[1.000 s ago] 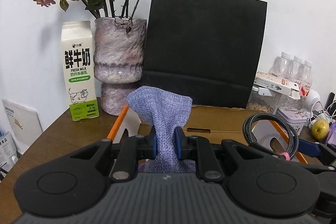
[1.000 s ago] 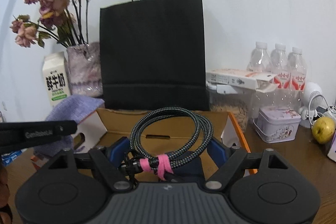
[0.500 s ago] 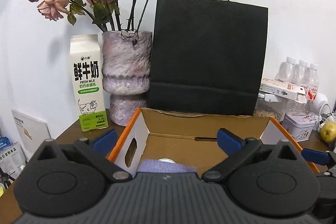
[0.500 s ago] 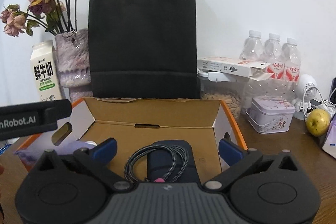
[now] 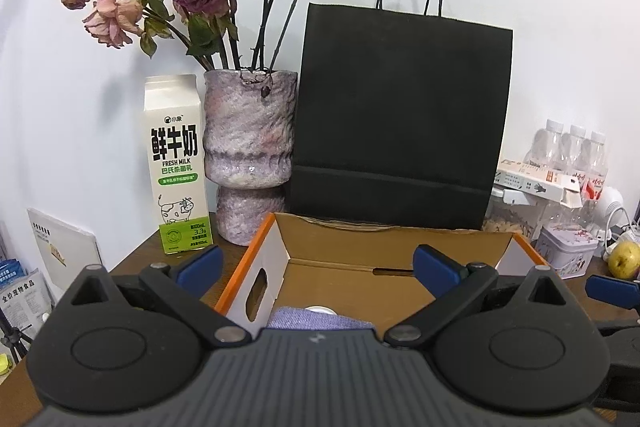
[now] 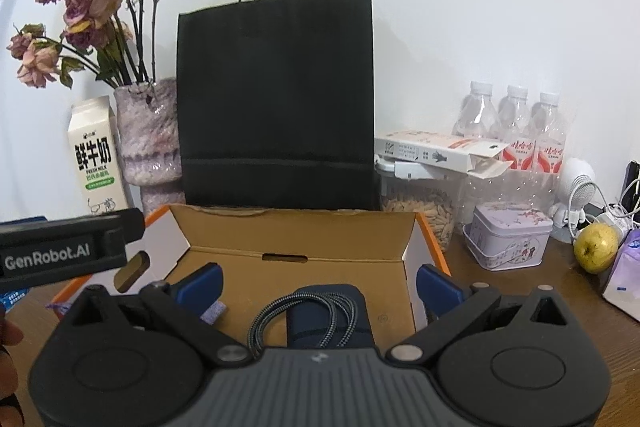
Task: Organize objects
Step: 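Open the left gripper over the red box while the right gripper releases the cable inside, then withdraw both grippers from the red box back toward the table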
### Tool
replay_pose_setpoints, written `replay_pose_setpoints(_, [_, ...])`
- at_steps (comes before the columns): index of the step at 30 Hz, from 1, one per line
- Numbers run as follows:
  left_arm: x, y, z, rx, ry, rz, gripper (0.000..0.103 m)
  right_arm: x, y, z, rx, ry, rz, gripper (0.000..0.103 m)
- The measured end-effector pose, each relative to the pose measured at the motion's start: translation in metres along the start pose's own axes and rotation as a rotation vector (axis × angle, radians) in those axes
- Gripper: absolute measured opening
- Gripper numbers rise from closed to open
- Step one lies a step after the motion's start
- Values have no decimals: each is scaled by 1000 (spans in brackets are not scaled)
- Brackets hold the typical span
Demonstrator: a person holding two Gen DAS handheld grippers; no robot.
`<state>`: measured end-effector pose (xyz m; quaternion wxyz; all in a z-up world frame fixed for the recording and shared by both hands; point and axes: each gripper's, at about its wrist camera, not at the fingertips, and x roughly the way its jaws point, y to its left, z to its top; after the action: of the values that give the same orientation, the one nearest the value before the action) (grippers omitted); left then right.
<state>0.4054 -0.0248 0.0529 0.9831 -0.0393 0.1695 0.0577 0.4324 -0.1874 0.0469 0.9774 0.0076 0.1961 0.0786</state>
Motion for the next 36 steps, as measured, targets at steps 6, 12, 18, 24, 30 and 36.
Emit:
replay_pose_setpoints(6, [-16, 4, 8, -26, -14, -2, 103, -15, -1, 7, 9, -24, -3, 103])
replay_pose_setpoints(12, [-32, 9, 12, -34, -19, -8, 103, -34, 3, 7, -2, -37, 3, 103])
replay_pose_setpoints(18, [-57, 13, 14, -27, -40, -25, 103, -61, 4, 4, -17, -73, 7, 103])
replay_pose_setpoints(24, [-83, 15, 13, -16, -65, -47, 103, -93, 5, -1, -30, -104, 20, 103])
replay_pose_setpoints(30, [-110, 20, 9, -2, -81, -64, 103, -123, 2, -8, -30, -133, 24, 103])
replay_pose_setpoints(36, [-134, 27, 1, 11, -78, -72, 103, -152, 1, -17, -48, -143, 26, 103])
